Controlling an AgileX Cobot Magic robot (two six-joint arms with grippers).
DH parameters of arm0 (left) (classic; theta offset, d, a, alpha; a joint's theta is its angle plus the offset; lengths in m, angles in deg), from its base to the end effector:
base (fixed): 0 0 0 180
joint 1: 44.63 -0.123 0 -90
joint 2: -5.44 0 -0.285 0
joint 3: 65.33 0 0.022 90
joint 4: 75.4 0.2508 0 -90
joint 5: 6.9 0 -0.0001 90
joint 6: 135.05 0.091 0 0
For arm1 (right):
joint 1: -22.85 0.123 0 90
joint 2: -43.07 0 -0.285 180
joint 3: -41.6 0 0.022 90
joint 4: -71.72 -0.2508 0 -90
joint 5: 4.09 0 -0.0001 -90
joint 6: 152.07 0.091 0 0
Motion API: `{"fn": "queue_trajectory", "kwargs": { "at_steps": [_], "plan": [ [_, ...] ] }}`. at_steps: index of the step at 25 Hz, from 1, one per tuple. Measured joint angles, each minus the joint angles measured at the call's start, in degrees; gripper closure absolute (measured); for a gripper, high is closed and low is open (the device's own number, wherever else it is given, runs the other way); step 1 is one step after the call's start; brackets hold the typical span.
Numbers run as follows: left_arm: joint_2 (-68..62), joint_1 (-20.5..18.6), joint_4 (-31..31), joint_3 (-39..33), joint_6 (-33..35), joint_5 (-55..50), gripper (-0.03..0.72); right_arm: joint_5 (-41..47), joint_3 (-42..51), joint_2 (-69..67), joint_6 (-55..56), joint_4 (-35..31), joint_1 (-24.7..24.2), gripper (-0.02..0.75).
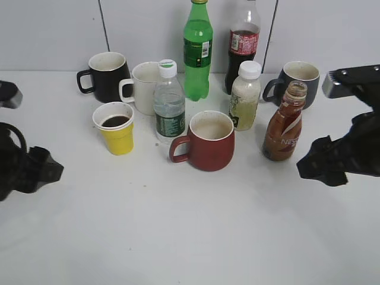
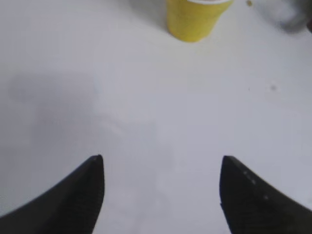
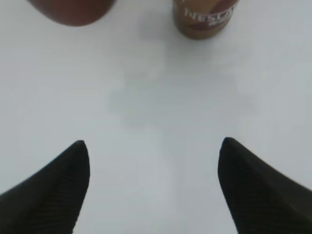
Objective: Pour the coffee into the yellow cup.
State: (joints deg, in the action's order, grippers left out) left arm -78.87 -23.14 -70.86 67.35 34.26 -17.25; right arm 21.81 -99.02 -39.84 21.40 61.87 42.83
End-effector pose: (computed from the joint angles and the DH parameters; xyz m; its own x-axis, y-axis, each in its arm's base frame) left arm 0.2143 -0.0830 0.1847 -0.7672 0.1856 -0.6140 0.2766 0.9594 -0.0557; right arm 0.2202 0.0873 0.2136 -0.8106 -0.2512 -0.5290 -0.3452 0.9347 0.0850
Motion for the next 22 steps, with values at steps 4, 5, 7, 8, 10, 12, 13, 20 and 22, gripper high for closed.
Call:
{"fn": "queue_trajectory", "kwargs": {
  "at_steps": [4, 5, 7, 8, 10, 12, 13, 20, 22],
  "plan": [
    [12.2, 0.1, -0.6, 7.8, 0.0, -27.8, 0.129, 15.3, -1.9, 10.2, 0.0, 0.2, 0.0, 0.13],
    [16.8, 0.1, -0.6, 9.3, 0.0, -33.8, 0.131, 18.0, -2.0, 13.2, 0.0, 0.3, 0.0, 0.131],
    [22.2, 0.1, -0.6, 10.2, 0.0, -40.4, 0.14, 23.5, -2.1, 19.0, 0.0, 1.2, 0.0, 0.136],
    [25.6, 0.1, -0.6, 10.2, 0.0, -43.3, 0.146, 25.7, -2.1, 22.3, 0.0, 1.7, 0.0, 0.138],
    [30.0, 0.1, -0.6, 10.2, 0.0, -46.3, 0.155, 28.6, -1.9, 28.4, 0.0, 2.4, 0.0, 0.141],
    [40.6, 0.1, -0.7, 9.3, 0.0, -49.8, 0.188, 29.9, -1.1, 35.7, 0.0, 2.4, 0.0, 0.141],
    [44.0, 0.1, -0.7, 8.6, 0.0, -50.5, 0.202, 30.2, -0.4, 38.8, 0.0, 2.3, 0.0, 0.141],
    [64.2, 0.1, -0.7, 5.1, 1.1, -52.0, 0.285, 34.2, 5.3, 59.7, -0.5, 2.8, 0.0, 0.141],
    [68.3, 0.1, -0.7, 3.7, 3.8, -52.0, 0.314, 34.2, 6.8, 64.3, -2.5, 2.8, 0.0, 0.141]
  ]
}}
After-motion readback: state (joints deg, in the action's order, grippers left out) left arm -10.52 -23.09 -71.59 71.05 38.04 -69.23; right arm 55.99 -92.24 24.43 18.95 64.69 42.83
